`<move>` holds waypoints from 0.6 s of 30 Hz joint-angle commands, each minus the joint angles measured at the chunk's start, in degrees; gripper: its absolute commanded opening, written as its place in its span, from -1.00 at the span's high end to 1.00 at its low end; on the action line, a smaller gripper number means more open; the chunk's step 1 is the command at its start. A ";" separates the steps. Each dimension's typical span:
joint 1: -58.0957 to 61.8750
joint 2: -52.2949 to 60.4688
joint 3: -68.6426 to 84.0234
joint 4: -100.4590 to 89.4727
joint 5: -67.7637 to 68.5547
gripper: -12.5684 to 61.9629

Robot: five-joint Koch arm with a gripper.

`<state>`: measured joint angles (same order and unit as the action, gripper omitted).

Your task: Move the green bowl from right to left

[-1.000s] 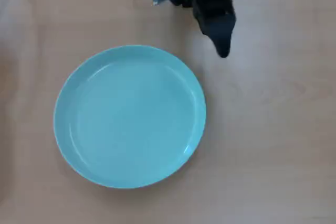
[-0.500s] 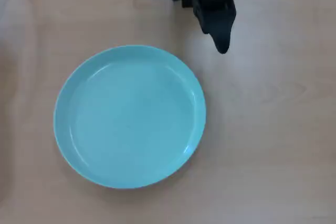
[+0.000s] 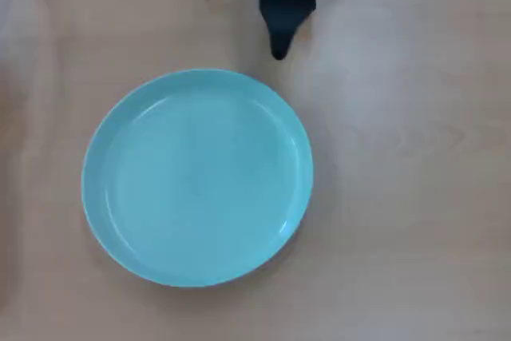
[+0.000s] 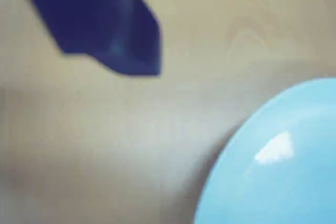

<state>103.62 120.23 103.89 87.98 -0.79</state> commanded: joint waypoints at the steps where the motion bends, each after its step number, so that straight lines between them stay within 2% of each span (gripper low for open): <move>1: 3.96 1.41 -5.19 3.69 0.44 -0.90; 10: 17.05 0.53 -5.01 5.36 -4.22 -0.90; 18: 25.66 -8.53 -5.19 5.63 -8.00 -0.90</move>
<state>127.97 112.41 103.89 91.58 -8.00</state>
